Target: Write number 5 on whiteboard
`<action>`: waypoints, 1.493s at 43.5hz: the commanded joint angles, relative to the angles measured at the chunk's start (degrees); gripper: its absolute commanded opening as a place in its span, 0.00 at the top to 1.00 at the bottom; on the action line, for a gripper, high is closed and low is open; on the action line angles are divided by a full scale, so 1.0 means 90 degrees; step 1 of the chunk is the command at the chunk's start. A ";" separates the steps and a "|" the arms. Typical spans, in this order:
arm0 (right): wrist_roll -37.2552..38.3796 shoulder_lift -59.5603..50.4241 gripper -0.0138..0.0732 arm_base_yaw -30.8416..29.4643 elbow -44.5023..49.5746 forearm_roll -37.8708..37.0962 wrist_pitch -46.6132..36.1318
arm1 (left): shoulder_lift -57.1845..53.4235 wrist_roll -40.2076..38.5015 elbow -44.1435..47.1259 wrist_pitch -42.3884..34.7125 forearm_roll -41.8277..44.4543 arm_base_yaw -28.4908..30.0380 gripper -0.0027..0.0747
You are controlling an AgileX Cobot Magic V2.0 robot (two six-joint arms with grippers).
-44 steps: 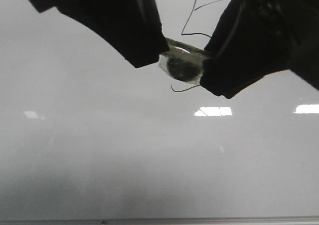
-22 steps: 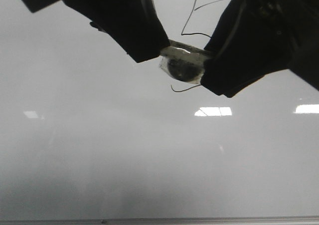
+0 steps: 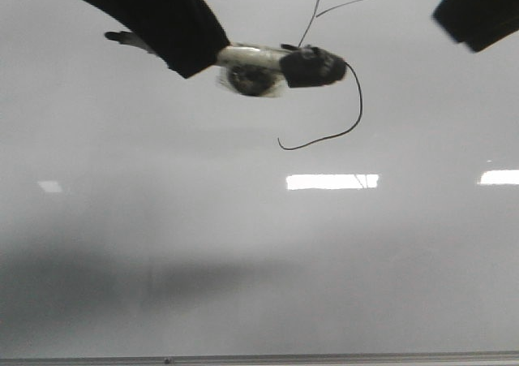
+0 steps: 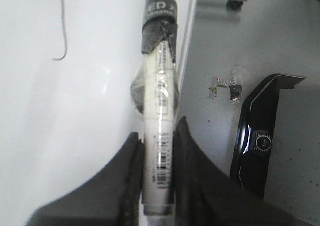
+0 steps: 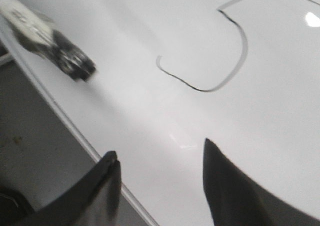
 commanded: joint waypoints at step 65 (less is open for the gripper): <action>0.2184 -0.5054 0.93 -0.2275 0.2455 -0.0010 -0.1018 | -0.4896 -0.0387 0.4112 -0.4812 -0.2817 0.3077 0.99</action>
